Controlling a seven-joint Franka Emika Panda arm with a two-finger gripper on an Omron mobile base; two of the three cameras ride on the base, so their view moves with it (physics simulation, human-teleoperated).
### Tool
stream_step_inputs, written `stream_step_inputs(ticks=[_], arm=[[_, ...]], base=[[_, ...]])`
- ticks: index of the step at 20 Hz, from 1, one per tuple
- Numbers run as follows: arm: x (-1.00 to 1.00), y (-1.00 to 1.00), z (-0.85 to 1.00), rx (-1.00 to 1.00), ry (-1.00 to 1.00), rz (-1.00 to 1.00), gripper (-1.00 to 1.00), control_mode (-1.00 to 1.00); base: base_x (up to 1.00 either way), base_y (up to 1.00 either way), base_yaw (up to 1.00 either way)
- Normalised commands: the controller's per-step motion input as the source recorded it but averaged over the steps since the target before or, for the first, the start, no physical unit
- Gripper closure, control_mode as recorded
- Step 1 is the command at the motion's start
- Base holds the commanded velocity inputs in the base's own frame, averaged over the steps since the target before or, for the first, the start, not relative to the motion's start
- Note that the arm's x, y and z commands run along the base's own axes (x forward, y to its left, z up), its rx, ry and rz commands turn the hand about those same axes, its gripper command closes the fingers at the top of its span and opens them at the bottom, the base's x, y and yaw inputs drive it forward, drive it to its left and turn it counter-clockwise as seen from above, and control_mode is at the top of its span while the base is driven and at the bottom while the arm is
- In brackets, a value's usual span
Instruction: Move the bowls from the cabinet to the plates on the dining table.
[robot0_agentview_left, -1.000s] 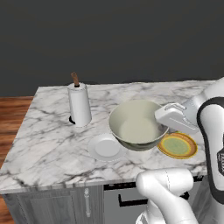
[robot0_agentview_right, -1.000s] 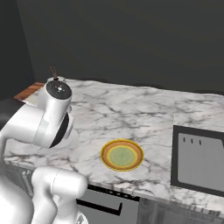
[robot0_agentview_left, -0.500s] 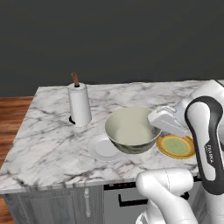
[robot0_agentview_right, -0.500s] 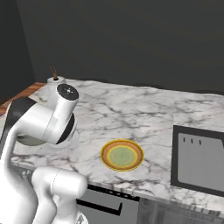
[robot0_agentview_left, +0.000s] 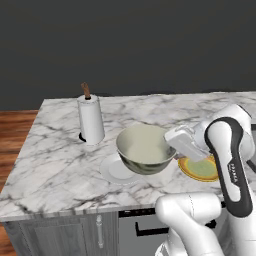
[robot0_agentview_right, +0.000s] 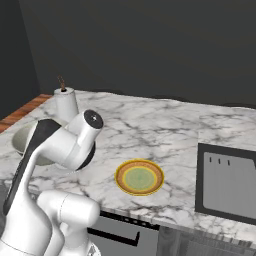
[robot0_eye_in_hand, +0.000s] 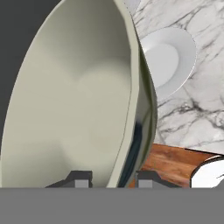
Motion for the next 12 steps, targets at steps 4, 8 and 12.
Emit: stream_step_inputs(ticks=[4,8,12], arm=[[0.33,0.03,-0.06,-0.01,0.00,0.03,1.00,-1.00],[0.33,0.05,0.00,-0.05,0.04,0.04,1.00,-1.00],[0.37,0.02,0.00,-0.06,0.13,0.06,1.00,-1.00]], base=[[0.00,0.00,0.00],[0.00,0.00,0.00],[0.00,0.00,0.00]])
